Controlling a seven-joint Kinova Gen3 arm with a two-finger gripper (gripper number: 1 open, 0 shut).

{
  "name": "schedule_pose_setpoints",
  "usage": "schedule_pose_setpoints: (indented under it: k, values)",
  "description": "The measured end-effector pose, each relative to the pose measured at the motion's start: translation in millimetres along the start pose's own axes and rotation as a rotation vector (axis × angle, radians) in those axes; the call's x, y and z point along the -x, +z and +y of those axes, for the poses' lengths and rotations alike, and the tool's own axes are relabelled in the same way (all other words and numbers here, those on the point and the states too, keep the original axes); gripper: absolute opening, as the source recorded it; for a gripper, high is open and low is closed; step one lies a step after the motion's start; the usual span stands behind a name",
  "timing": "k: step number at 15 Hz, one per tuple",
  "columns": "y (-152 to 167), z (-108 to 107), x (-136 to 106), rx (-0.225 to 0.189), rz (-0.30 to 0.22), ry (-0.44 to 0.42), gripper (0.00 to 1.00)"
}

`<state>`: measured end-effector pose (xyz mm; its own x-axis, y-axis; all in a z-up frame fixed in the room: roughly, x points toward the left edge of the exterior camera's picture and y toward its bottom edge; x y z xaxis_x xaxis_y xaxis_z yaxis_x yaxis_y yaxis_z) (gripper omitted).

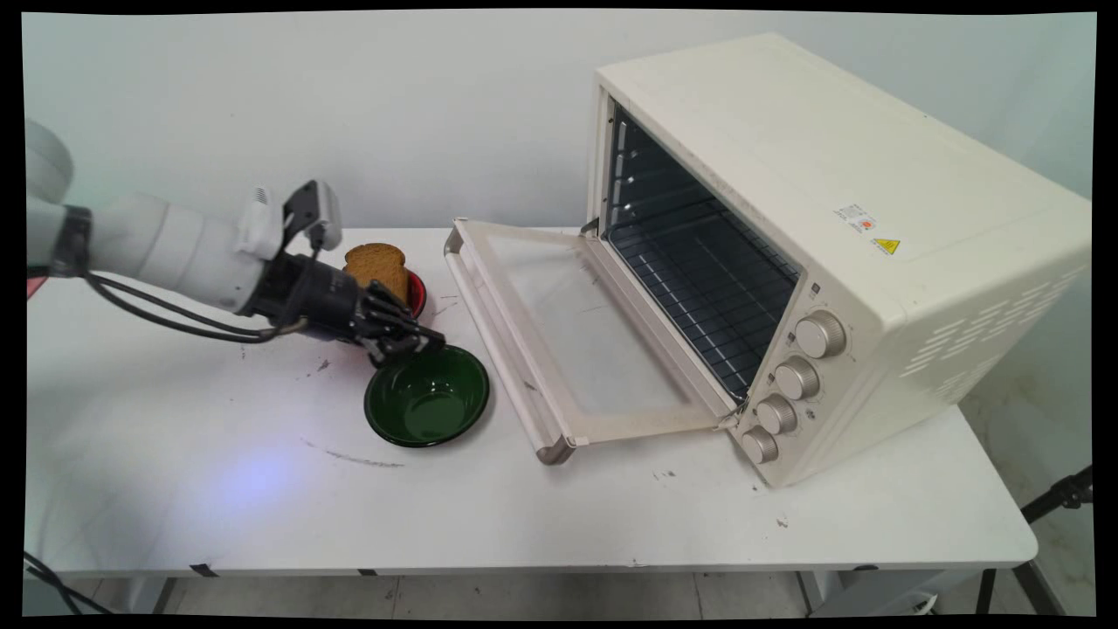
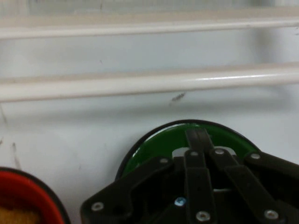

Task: Close the oven

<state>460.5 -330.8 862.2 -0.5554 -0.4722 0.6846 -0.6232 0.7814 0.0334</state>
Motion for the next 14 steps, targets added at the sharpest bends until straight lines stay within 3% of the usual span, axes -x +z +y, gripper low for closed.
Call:
schedule_pose_setpoints:
  k: [8, 14]
  values:
    - [39.2, -5.2, -0.3, 0.008, 0.014, 0.024, 0.0]
    - [54.5, -6.7, -6.8, 0.012, 0.061, 0.043, 0.0]
